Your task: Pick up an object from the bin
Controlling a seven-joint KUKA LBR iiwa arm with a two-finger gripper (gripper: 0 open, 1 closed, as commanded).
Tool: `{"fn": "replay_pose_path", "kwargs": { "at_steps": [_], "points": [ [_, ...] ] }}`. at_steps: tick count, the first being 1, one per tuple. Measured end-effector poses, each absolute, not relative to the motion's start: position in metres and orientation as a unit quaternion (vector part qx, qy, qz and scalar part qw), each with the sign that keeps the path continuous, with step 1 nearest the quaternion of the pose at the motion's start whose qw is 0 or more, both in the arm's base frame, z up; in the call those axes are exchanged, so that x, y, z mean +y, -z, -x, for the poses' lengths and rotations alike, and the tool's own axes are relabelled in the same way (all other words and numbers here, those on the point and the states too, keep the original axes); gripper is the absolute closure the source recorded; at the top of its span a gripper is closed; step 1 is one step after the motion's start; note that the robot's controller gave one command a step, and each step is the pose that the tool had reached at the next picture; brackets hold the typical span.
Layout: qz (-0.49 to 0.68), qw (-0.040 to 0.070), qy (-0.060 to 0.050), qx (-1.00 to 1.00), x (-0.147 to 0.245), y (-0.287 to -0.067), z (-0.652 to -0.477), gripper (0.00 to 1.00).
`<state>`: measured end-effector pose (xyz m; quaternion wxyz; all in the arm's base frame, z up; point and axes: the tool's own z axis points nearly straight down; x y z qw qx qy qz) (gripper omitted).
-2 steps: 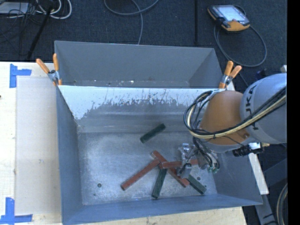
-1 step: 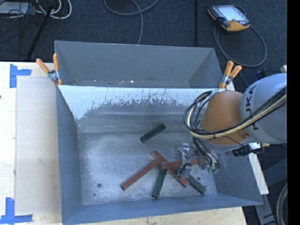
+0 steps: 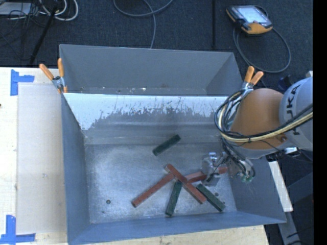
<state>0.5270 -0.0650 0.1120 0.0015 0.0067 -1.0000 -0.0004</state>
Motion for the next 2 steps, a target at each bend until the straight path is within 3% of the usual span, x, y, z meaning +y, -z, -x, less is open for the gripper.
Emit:
{"fn": "replay_pose_path", "kwargs": {
  "at_steps": [2],
  "points": [
    [-0.005, -0.002, 0.000, -1.000, -0.061, -0.130, -0.533, 1.00]
  ]
}}
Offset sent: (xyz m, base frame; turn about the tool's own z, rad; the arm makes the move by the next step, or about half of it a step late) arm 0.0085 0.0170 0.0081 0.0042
